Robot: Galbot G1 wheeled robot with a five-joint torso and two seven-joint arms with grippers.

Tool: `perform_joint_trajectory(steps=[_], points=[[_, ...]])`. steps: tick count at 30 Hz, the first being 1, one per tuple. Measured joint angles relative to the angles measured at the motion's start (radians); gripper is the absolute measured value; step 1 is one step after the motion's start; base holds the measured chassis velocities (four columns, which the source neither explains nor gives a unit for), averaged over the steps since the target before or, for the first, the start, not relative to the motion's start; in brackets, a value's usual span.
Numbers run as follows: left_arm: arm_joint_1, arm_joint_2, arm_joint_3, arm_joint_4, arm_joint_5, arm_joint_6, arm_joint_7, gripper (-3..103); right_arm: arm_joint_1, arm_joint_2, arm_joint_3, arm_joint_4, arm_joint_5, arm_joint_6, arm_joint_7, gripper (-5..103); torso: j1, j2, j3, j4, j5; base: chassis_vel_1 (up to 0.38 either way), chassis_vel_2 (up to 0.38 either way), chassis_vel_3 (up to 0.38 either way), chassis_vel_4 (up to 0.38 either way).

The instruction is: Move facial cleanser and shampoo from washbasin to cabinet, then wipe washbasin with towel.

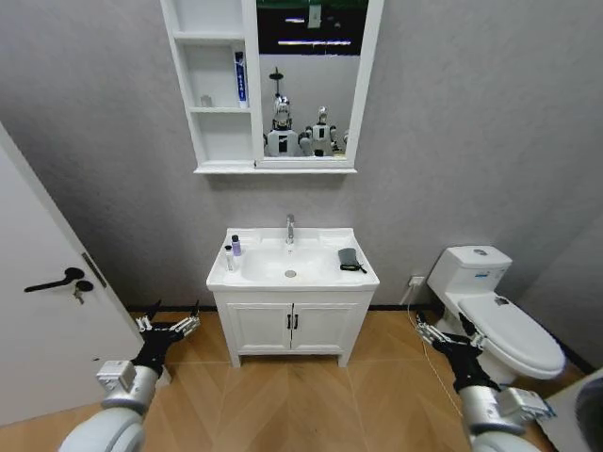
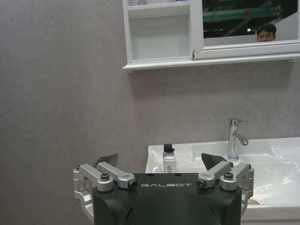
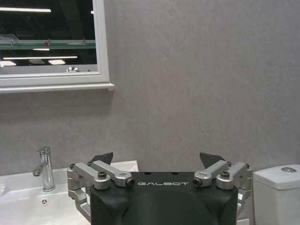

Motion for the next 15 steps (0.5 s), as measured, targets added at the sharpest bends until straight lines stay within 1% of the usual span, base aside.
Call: perform_joint_trajectory(steps=[1, 4, 7, 8, 10, 12, 15], points=[[0.002, -0.003, 0.0, -0.001, 0.002, 0.0, 0.0, 100, 0.0, -0.002, 0.0, -0.001, 0.001, 0.0, 0.0, 100, 0.0, 0.0, 0.0, 0.0001, 0.0008, -0.195, 0.193, 0.189, -0.217], [0.004, -0.007, 0.0, -0.002, 0.005, 0.0, 0.0, 100, 0.0, -0.004, 0.0, -0.001, 0.001, 0.001, 0.0, 100, 0.0, 0.0, 0.0, 0.0002, 0.0001, -0.203, 0.204, 0.2, -0.206], [0.004, -0.008, 0.001, -0.002, 0.006, 0.0, 0.0, 100, 0.002, -0.004, -0.002, -0.001, 0.001, 0.002, 0.0, 100, 0.0, 0.0, 0.0, 0.0003, 0.0008, -0.196, 0.195, 0.197, -0.191], [0.005, -0.008, 0.0, -0.002, 0.006, 0.0, 0.0, 100, 0.003, -0.004, -0.003, -0.001, 0.001, 0.003, 0.001, 100, 0.0, 0.0, 0.0, 0.0003, 0.0001, -0.188, 0.18, 0.197, -0.179], [0.005, -0.008, 0.001, -0.002, 0.006, 0.0, 0.0, 100, 0.004, -0.003, -0.004, -0.003, 0.001, 0.004, 0.002, 100, 0.0, 0.0, 0.0, 0.0001, 0.0, -0.186, 0.175, 0.197, -0.179], [0.005, -0.007, 0.001, -0.002, 0.006, 0.0, 0.0, 100, 0.007, -0.003, -0.005, -0.005, 0.0, 0.007, 0.003, 100, 0.001, 0.0, 0.0, 0.0, 0.0006, -0.184, 0.128, 0.116, -0.167], [0.004, -0.002, 0.005, 0.003, 0.01, 0.0, 0.001, 100, 0.012, -0.003, -0.008, -0.016, -0.009, 0.033, 0.003, 100, 0.001, 0.0, 0.0, 0.0001, 0.0004, -0.113, 0.101, 0.108, -0.111]])
